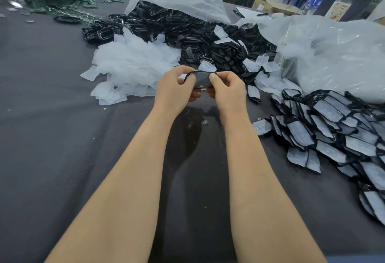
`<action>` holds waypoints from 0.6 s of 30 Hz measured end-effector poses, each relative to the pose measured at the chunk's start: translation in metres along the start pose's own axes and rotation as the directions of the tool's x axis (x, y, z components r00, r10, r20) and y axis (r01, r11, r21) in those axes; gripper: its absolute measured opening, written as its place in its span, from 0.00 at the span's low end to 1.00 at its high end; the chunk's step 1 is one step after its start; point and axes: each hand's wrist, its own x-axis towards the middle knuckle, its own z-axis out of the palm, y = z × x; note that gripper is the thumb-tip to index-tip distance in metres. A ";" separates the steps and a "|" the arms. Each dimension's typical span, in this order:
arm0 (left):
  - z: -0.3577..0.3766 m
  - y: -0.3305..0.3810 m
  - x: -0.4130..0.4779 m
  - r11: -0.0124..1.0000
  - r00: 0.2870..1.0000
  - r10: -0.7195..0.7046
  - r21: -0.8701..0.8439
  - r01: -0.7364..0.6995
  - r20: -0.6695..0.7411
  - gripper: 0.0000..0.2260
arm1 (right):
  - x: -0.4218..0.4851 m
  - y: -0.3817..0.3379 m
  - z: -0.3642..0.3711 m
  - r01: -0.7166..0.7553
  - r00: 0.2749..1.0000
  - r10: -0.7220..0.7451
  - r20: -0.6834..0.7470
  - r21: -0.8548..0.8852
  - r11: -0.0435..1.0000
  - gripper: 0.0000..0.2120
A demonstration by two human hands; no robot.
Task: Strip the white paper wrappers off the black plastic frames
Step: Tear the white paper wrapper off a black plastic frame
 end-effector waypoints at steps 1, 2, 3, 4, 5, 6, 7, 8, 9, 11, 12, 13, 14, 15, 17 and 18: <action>0.002 0.001 0.000 1.000 1.000 0.002 -0.001 -0.002 -0.005 0.06 | 0.000 -0.002 -0.002 -0.003 1.000 0.003 -0.003 0.009 1.000 0.05; 0.005 0.004 0.000 1.000 1.000 0.010 0.007 -0.010 -0.009 0.06 | -0.001 -0.004 -0.005 -0.010 1.000 0.010 -0.007 0.014 1.000 0.04; 0.009 0.006 0.000 0.999 1.000 0.030 0.032 -0.030 -0.009 0.06 | -0.001 -0.006 -0.009 -0.018 1.000 0.018 -0.015 0.018 1.000 0.05; 0.015 0.009 0.000 0.996 0.998 0.061 0.071 -0.061 -0.005 0.06 | -0.001 -0.008 -0.015 -0.025 0.999 0.026 -0.029 0.019 0.999 0.05; 0.023 0.013 0.001 0.990 0.995 0.096 0.107 -0.096 0.007 0.06 | 0.000 -0.010 -0.023 -0.032 0.998 0.033 -0.054 0.012 0.999 0.06; 0.033 0.017 0.002 0.982 0.991 0.129 0.134 -0.131 0.025 0.06 | 0.000 -0.013 -0.033 -0.037 0.995 0.038 -0.089 0.005 0.999 0.07; 0.046 0.023 0.002 0.975 0.987 0.155 0.154 -0.161 0.050 0.06 | 0.001 -0.016 -0.045 -0.044 0.990 0.044 -0.134 0.007 0.999 0.07; 0.059 0.029 0.000 0.967 0.981 0.176 0.172 -0.187 0.082 0.06 | 0.002 -0.020 -0.059 -0.051 0.981 0.054 -0.188 0.020 0.998 0.08; 0.074 0.035 -0.003 0.962 0.975 0.191 0.176 -0.209 0.114 0.04 | 0.002 -0.023 -0.073 -0.060 0.966 0.068 -0.247 0.039 0.997 0.08; 0.105 0.046 -0.008 0.955 0.963 0.216 0.173 -0.243 0.164 0.01 | 0.000 -0.028 -0.104 -0.078 0.925 0.102 -0.367 0.079 0.994 0.10; 0.120 0.050 -0.012 0.948 0.957 0.228 0.184 -0.260 0.177 0.02 | -0.002 -0.028 -0.119 -0.081 0.899 0.106 -0.425 0.078 0.994 0.11; 0.134 0.053 -0.015 0.941 0.951 0.241 0.191 -0.278 0.195 0.04 | -0.003 -0.028 -0.133 -0.078 0.872 0.092 -0.480 0.050 0.996 0.11; 0.148 0.056 -0.019 0.939 0.944 0.246 0.187 -0.289 0.221 0.06 | -0.005 -0.027 -0.146 -0.073 0.848 0.063 -0.527 0.002 0.997 0.11; 0.160 0.057 -0.023 0.936 0.935 0.248 0.186 -0.299 0.254 0.07 | -0.006 -0.025 -0.159 -0.068 0.826 0.023 -0.562 -0.059 0.996 0.10; 0.182 0.058 -0.029 0.920 0.918 0.250 0.220 -0.324 0.308 0.08 | -0.008 -0.021 -0.180 -0.077 0.787 -0.072 -0.613 -0.212 0.974 0.05; 0.192 0.057 -0.030 0.909 0.915 0.248 0.251 -0.334 0.319 0.08 | -0.009 -0.018 -0.188 -0.102 0.771 -0.114 -0.627 -0.298 0.949 0.03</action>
